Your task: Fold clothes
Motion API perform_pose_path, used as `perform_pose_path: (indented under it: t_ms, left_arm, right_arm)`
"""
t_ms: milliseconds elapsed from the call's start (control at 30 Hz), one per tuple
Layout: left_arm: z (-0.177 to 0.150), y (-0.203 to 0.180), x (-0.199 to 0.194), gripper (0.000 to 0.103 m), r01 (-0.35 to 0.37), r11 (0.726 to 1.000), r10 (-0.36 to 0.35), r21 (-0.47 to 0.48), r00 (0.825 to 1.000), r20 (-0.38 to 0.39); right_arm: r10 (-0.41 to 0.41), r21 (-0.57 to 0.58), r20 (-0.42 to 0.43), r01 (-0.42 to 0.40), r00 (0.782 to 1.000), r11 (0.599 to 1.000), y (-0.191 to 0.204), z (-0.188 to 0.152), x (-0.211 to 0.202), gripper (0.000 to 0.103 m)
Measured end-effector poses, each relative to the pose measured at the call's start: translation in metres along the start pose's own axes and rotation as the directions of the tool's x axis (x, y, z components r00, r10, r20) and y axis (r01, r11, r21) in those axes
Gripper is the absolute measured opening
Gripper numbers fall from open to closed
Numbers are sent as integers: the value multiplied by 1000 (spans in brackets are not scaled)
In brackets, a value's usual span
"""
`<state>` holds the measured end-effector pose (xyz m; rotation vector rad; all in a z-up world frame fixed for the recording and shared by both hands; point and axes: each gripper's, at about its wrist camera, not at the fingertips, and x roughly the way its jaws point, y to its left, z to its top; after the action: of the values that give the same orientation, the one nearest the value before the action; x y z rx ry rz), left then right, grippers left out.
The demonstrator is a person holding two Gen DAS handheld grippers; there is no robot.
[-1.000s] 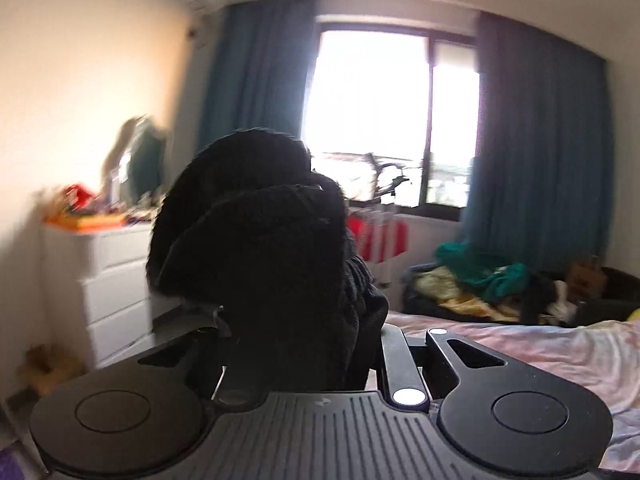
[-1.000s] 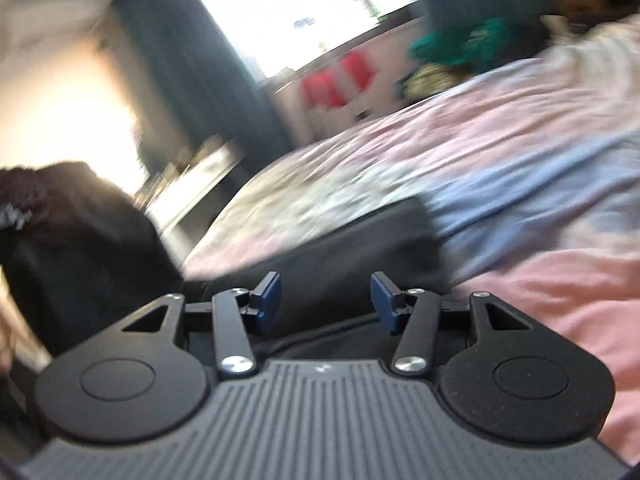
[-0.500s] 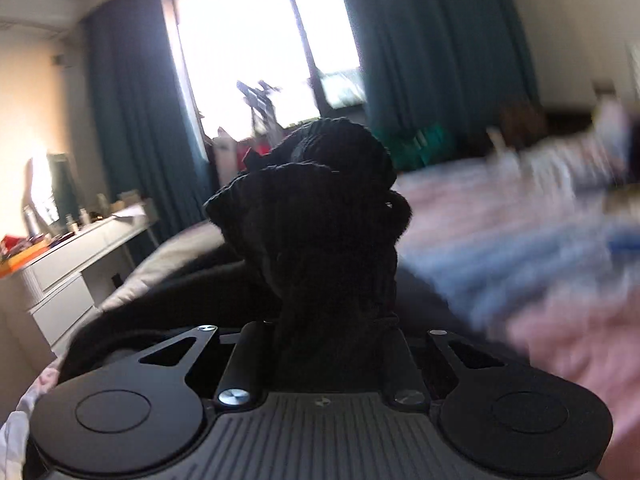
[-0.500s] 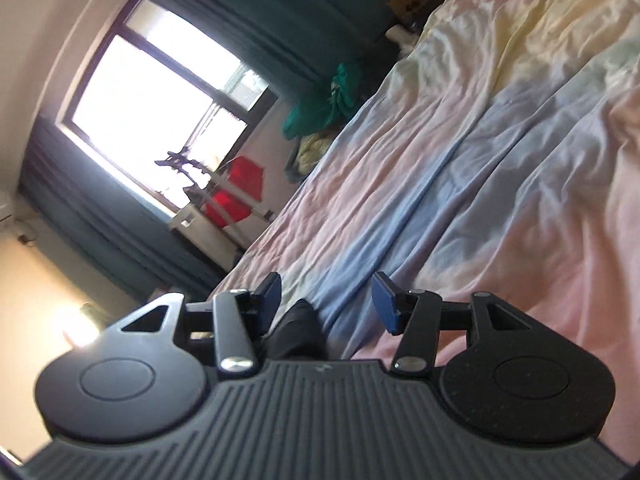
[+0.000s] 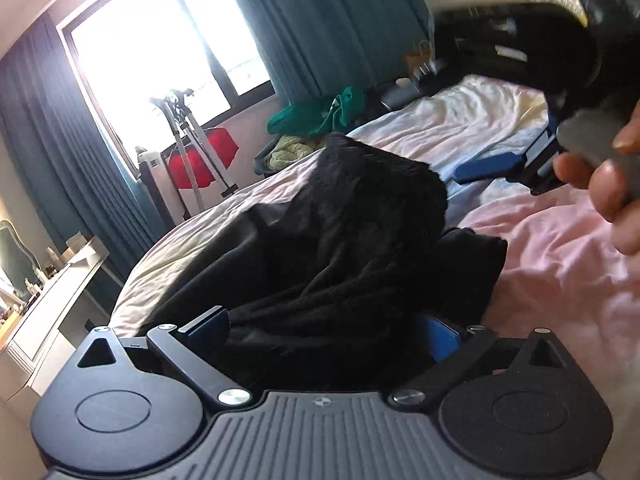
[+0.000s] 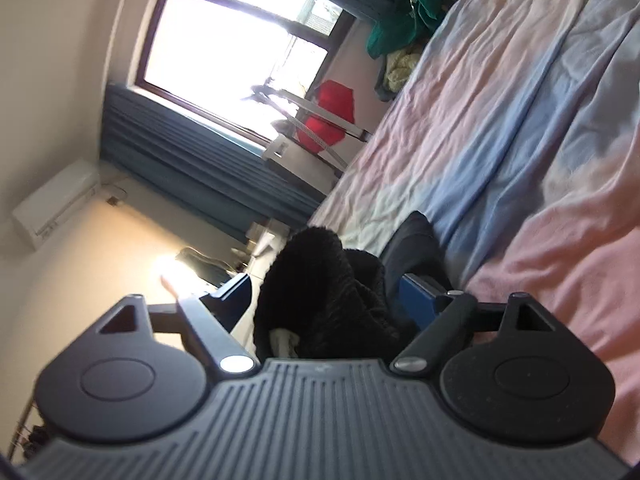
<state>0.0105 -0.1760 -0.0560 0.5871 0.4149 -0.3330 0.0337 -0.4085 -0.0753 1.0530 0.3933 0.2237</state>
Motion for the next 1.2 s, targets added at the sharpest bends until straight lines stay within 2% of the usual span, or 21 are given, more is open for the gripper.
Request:
perform_pose_path:
  t_ms: [133,200,300,333,433,533,600,633,667,700,733,800,900,967,1067,1133,1200]
  left_arm:
    - [-22,24,-24,100,-91,996,91,-4,996,4]
    - [-36,35,-29,101,-102,994,102,-36,995,4]
    - [-52,45,-25,98,-167,980,160,-111,985,-68]
    - [-56,50,-22,99,-183,973,169,-138,980,-105]
    - [-59,68,-19,99,-165,950,129,-264,981,-147]
    - [-61,77,-18,100,-156,931,112,-331,983,-148]
    - [-65,82,-24,100,-152,918,108,-367,984,-139]
    - [-65,83,-23,100,-149,909,103,-389,985,-137]
    - [-66,85,-23,100,-147,901,100,-409,986,-135]
    - [-66,87,-23,101,-146,893,97,-426,986,-134]
    - [-65,89,-24,101,-146,886,98,-440,987,-130]
    - [-63,92,-26,101,-151,878,109,-454,987,-118]
    - [-55,93,-23,101,-166,875,141,-454,986,-90]
    - [-53,93,-26,101,-173,876,158,-451,985,-71]
    - [-52,95,-26,101,-159,869,141,-469,987,-73]
    - [-55,102,-24,101,-140,846,106,-515,990,-95]
    - [-59,109,-21,101,-120,818,67,-563,991,-113]
  right_arm:
    - [4,-22,-63,-6,998,1000,9,-7,7,84]
    - [-5,-82,-88,-2,996,997,21,-12,10,86]
    - [-57,-205,-82,39,995,978,40,-19,14,95]
    - [-86,-243,-83,63,993,968,44,-22,18,95]
    - [-168,-363,-76,129,983,923,57,-31,31,95]
    - [-250,-503,-68,183,966,845,63,-41,52,92]
    - [-308,-520,-91,219,947,826,53,-43,69,92]
    - [-313,-499,-119,216,942,839,48,-42,75,92]
    - [-304,-472,-140,206,942,857,44,-41,78,90]
    - [-293,-459,-140,200,946,866,44,-41,78,80]
    - [-297,-462,-121,211,947,861,46,-40,77,77]
    - [-289,-484,-95,210,953,850,54,-43,72,65]
    - [-258,-539,-33,200,965,818,74,-46,58,52]
    - [-206,-543,10,178,978,821,86,-42,46,50]
    - [-164,-538,60,170,985,825,95,-32,34,50]
    - [-188,-531,64,193,980,825,87,-28,33,50]
    - [-255,-499,36,238,966,833,66,-26,39,52]
